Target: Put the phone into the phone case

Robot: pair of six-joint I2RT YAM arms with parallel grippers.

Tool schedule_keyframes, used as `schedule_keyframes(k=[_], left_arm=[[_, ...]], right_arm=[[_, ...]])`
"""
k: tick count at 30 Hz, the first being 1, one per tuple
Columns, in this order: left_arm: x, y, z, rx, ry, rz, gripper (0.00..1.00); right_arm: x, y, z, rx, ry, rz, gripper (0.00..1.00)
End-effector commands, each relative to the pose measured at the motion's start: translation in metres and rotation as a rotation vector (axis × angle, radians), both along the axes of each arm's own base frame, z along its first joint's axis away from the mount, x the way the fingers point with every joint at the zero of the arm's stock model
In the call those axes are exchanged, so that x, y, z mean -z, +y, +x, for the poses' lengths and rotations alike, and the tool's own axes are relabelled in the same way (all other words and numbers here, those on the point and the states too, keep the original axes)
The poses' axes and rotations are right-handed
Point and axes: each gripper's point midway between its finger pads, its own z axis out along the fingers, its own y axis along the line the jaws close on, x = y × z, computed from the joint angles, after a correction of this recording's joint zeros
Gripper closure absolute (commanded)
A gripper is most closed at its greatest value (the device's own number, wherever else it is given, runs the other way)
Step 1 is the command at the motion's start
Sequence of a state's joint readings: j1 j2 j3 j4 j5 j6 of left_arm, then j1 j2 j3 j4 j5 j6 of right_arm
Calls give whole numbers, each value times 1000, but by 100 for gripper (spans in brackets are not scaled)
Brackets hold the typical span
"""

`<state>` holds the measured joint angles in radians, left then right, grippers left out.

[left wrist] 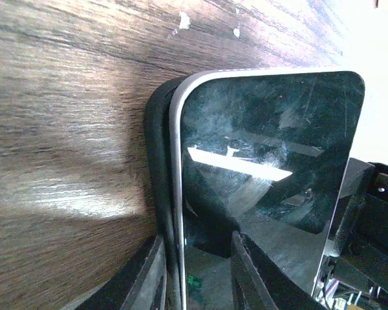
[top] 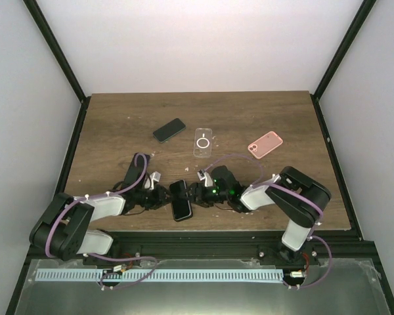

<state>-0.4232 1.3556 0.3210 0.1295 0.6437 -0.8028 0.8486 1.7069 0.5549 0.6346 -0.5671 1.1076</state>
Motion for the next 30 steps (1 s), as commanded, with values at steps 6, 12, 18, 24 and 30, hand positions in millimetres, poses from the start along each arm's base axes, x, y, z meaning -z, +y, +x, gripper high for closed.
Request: schedule_keyframes(k=[6, 12, 18, 24, 30], left_arm=[[6, -1, -17, 45, 29, -9, 72], [6, 0, -17, 41, 26, -2, 71], [4, -1, -15, 38, 26, -4, 67], [4, -1, -15, 34, 27, -2, 64], [5, -1, -14, 34, 26, 3, 64]], right_arm=[[-37, 20, -6, -64, -61, 161, 40], [-29, 14, -8, -53, -55, 145, 57], [-24, 13, -10, -63, -50, 135, 76], [-9, 11, -7, -51, -32, 60, 87], [-9, 12, -7, -63, -41, 55, 76]])
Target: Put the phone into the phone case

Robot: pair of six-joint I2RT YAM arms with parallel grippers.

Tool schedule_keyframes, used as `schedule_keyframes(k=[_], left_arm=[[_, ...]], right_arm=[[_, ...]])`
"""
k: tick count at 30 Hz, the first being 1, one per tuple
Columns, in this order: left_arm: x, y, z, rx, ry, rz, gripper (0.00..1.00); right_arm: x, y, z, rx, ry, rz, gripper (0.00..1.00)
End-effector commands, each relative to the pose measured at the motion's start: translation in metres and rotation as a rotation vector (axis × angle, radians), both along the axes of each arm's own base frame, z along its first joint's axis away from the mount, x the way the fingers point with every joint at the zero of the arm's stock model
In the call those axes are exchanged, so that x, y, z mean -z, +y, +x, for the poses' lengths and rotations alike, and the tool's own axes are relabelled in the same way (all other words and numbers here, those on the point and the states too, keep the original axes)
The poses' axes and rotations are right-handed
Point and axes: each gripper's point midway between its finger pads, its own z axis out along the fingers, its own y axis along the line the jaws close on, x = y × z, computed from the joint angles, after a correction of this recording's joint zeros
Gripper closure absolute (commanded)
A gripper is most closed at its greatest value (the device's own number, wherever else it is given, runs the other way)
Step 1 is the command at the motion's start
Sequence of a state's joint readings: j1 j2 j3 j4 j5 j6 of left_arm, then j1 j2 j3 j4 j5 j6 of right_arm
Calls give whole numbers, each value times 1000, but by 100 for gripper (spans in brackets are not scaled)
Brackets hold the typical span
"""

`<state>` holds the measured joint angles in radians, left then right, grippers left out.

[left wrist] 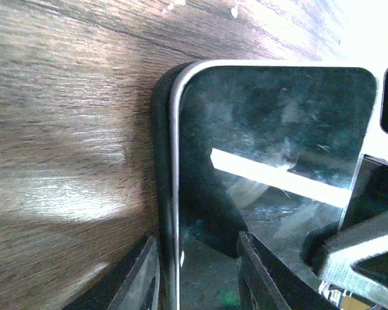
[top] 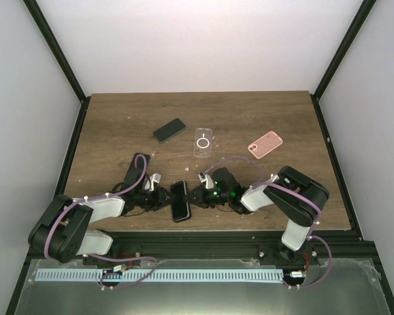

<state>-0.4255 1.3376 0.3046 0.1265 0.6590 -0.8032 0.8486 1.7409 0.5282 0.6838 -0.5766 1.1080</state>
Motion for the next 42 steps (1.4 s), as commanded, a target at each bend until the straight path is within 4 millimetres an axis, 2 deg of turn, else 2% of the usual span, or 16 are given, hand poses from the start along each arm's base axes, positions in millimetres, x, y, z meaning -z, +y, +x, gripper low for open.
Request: schedule_keyframes(k=[1, 3, 6, 11, 12, 15, 17, 20, 23, 24, 27, 32, 33, 35, 36, 42], left_arm=[[6, 0, -7, 21, 20, 18, 64], [7, 0, -8, 18, 26, 21, 65], [6, 1, -8, 11, 29, 15, 65], [11, 3, -11, 21, 33, 36, 64], [11, 3, -11, 24, 33, 35, 64], [10, 3, -11, 20, 30, 34, 61], [6, 2, -9, 18, 24, 27, 59], [-1, 1, -6, 22, 3, 25, 57], [-3, 1, -4, 23, -4, 36, 57], [-4, 0, -4, 26, -5, 32, 57], [-3, 0, -3, 26, -3, 30, 59], [-4, -2, -3, 32, 6, 24, 62], [-6, -3, -3, 37, 7, 21, 62], [-13, -5, 0, 46, -5, 14, 62], [-18, -5, 1, 51, -19, 9, 62], [-71, -8, 12, 63, -143, -20, 44]], right_arm=[[-26, 16, -3, -58, -59, 79, 68], [-36, 16, -5, -61, -68, 115, 62], [-47, 15, -6, -57, -75, 156, 60], [-44, 19, -6, -72, -55, 159, 53], [-42, 19, -6, -71, -47, 159, 56], [-39, 17, -7, -59, -35, 166, 79], [-36, 16, -7, -53, -32, 156, 88], [-30, 16, -5, -51, -27, 124, 98], [-28, 14, -5, -43, -27, 119, 99], [-28, 15, -5, -42, -28, 118, 97], [-25, 15, -3, -41, -24, 93, 77], [-18, 17, 0, -49, -34, 44, 68], [-17, 17, 2, -51, -43, 25, 71], [-16, 16, 7, -42, -68, -9, 87], [-20, 14, 9, -36, -85, -11, 91], [-62, -2, 23, 28, -207, 27, 96]])
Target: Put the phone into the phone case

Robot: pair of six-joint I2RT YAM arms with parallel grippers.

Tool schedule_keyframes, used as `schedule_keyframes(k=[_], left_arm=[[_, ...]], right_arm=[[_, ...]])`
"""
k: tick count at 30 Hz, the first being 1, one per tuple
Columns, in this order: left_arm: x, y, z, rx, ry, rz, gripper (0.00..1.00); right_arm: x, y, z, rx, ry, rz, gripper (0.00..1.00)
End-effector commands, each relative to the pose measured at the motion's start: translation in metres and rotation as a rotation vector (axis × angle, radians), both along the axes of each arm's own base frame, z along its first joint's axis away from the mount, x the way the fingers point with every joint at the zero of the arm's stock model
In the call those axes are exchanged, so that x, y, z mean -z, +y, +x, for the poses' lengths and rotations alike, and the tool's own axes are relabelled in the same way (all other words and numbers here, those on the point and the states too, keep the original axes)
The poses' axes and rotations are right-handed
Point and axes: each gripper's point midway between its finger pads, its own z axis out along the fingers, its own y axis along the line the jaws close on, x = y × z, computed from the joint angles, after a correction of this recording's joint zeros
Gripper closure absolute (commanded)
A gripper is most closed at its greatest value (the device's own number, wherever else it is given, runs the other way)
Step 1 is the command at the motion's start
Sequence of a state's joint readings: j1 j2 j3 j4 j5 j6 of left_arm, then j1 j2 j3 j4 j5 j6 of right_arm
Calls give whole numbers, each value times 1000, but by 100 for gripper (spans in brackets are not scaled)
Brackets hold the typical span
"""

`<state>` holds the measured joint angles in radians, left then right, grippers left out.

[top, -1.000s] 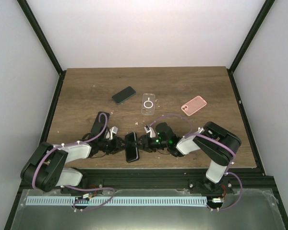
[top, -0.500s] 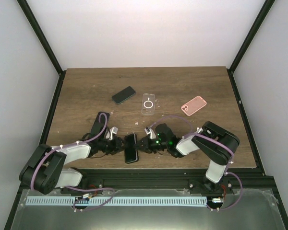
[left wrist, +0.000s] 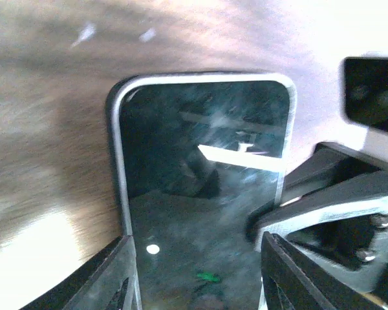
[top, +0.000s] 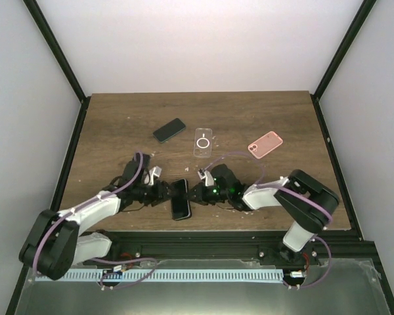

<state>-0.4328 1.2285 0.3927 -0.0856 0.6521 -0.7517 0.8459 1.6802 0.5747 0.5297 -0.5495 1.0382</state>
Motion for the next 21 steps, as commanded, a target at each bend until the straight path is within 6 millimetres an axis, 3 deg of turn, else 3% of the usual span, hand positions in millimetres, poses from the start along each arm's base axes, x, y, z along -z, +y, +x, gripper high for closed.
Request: schedule_keyframes(k=[1, 7, 14, 18, 21], left_arm=[[-54, -7, 12, 32, -139, -57, 40], [-119, -11, 10, 38, -264, -205, 26], [-191, -22, -8, 114, -389, -443, 26], [-211, -25, -20, 184, -434, -515, 30], [-219, -27, -27, 223, -447, -559, 34]], right_arm=[[-60, -5, 19, 39, -184, 80, 96], [-127, -28, 18, 90, -357, 155, 95], [-199, -44, -7, 64, -488, 335, 95], [-223, -50, -19, 42, -522, 417, 95], [-230, -49, -23, 21, -529, 441, 94]])
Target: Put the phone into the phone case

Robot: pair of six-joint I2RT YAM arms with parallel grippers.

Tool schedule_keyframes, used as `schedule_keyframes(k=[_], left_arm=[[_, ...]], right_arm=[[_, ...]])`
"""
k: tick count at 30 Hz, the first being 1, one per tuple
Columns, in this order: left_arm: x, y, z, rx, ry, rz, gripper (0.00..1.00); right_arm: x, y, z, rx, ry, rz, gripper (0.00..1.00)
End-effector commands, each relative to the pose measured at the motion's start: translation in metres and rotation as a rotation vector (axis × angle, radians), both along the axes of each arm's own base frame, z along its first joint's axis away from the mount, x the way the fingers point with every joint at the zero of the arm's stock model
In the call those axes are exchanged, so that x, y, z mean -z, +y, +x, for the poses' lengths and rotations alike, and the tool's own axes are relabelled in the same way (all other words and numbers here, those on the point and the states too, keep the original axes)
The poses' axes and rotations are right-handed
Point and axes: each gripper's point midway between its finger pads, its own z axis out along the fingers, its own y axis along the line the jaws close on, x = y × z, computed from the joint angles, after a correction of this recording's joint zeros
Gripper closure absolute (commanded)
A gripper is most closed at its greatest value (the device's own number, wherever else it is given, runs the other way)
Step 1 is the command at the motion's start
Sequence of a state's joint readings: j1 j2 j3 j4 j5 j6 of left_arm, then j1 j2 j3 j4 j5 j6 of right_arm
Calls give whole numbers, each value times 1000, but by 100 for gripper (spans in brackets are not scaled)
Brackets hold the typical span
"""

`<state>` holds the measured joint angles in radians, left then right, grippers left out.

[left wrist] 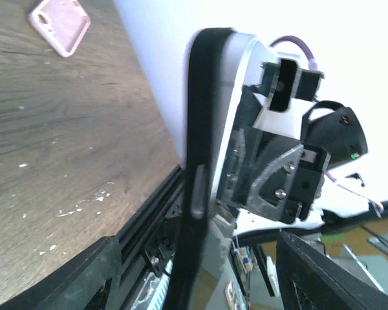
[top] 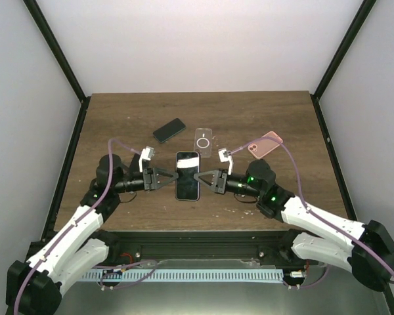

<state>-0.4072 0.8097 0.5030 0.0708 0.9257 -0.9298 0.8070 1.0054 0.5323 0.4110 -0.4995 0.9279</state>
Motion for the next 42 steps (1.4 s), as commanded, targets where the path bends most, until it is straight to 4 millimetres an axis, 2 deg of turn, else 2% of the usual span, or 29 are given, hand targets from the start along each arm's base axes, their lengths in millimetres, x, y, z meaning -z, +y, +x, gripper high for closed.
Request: schedule_keyframes(k=[1, 3, 7, 13, 17, 19, 22, 24, 27, 30, 33, 37, 42], left_arm=[[-27, -4, -15, 101, -66, -97, 36], [-29, -5, -17, 112, -72, -110, 42], [-18, -5, -14, 108, -50, -96, 54], [-8, -7, -14, 122, -29, -98, 64], [-9, -7, -13, 119, -37, -108, 80], [-9, -8, -12, 121, -40, -111, 87], [-12, -8, -11, 117, -55, -120, 94], [-16, -8, -10, 113, -72, -126, 98], [-23, -8, -9, 110, -100, -139, 98], [-31, -8, -5, 92, -144, -154, 99], [-39, -6, -1, 63, -188, -172, 100], [-46, -6, 1, 47, -237, -190, 100], [-44, -7, 5, 47, -260, -170, 100]], right_arm=[[-30, 1, -9, -49, -73, 86, 94], [-30, 2, -9, -56, -70, 94, 94], [-31, 6, -8, -72, -66, 112, 93], [-35, 13, -9, -116, -58, 135, 93], [-32, 15, -9, -122, -51, 132, 93], [-29, 14, -8, -113, -45, 123, 89], [-22, 13, -8, -106, -29, 101, 78], [-14, 11, -11, -109, -7, 83, 65], [0, 7, -15, -112, 38, 58, 45], [12, 6, -23, -145, 85, 33, 29], [20, 8, -31, -193, 117, 18, 19], [26, 11, -34, -224, 145, 0, 21], [19, 12, -37, -248, 142, 35, 44]])
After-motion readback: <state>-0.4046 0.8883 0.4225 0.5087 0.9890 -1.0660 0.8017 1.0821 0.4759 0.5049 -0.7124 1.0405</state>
